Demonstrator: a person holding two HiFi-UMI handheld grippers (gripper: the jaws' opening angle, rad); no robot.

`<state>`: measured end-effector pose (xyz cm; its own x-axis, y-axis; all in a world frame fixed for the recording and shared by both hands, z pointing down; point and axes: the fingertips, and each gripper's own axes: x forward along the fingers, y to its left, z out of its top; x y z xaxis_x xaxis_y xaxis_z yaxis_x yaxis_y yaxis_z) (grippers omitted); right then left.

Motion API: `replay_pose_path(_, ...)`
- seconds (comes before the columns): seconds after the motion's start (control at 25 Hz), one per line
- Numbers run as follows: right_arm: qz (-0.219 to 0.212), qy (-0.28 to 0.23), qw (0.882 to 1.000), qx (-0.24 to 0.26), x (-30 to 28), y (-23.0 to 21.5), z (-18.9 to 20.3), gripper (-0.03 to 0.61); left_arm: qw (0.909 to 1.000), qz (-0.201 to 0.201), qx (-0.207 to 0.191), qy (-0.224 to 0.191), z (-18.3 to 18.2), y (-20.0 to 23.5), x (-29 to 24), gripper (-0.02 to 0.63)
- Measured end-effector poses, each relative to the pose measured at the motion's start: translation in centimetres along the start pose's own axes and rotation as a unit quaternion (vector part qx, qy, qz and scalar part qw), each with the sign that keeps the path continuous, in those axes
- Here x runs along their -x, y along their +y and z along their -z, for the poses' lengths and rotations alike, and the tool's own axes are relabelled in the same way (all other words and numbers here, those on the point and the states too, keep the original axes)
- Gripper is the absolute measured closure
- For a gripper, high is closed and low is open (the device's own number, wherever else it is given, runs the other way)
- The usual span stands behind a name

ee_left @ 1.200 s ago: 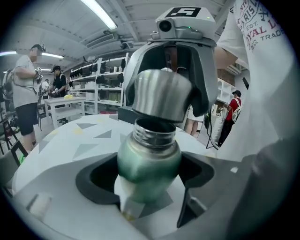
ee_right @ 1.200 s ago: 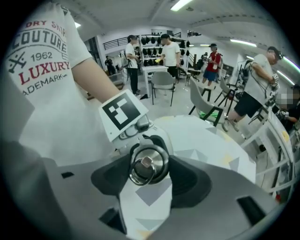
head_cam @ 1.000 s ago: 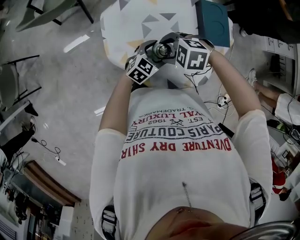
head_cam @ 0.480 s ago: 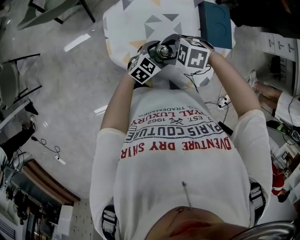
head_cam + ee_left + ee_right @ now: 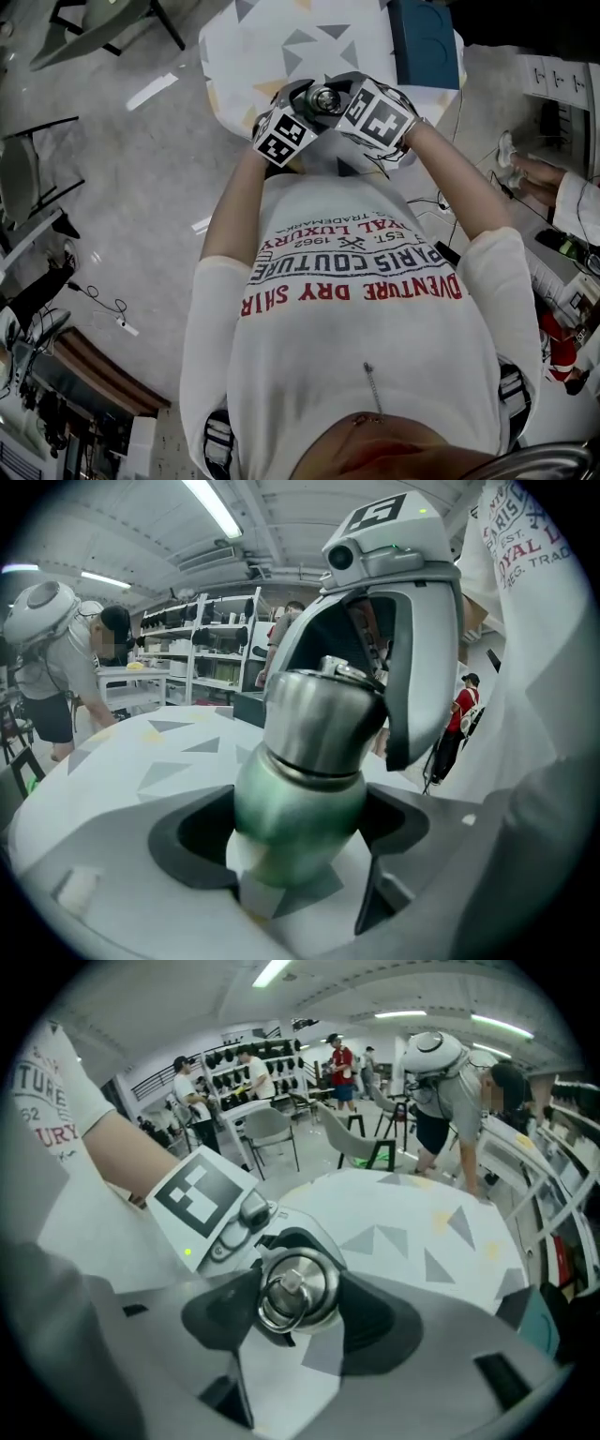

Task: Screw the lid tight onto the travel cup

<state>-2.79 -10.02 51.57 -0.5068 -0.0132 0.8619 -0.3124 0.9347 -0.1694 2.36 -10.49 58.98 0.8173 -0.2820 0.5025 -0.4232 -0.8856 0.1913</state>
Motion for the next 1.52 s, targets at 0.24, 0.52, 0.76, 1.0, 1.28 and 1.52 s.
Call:
replay_pose_path(0.24, 0.043, -0.020, 0.995, -0.093, 0.0, -0.6, 0.2, 0.314, 1.0000, -0.002, 0.000, -0.001, 0.1, 0.0, -0.1, 0.216)
replay_pose_path(0.52, 0.063, -0.015, 0.996, -0.058, 0.5, -0.5, 0.3, 0.301, 1.0000, -0.002, 0.006, -0.001, 0.1, -0.1, -0.2, 0.216)
replay_pose_path(0.76, -0.008, 0.029, 0.991, 0.131, 2.3, 1.1, -0.3, 0.281, 1.0000, 0.000, 0.003, 0.000, -0.2, 0.0, 0.1, 0.216)
replay_pose_path(1.0, -0.041, 0.099, 0.948, 0.300, 1.8, 0.4, 0.8, 0.281, 0.9999, 0.001, 0.010, 0.003, 0.0, 0.0, -0.1, 0.215)
replay_pose_path(1.28, -0.081, 0.117, 0.925, 0.352, 0.7, 1.2, 1.3, 0.307, 0.9999, 0.002, 0.012, -0.001, 0.0, 0.1, -0.2, 0.212)
replay_pose_path(1.52, -0.067, 0.109, 0.934, 0.334, 0.6, 1.2, 1.2, 0.310, 0.9999, 0.004, 0.016, -0.003, 0.1, 0.0, -0.2, 0.212)
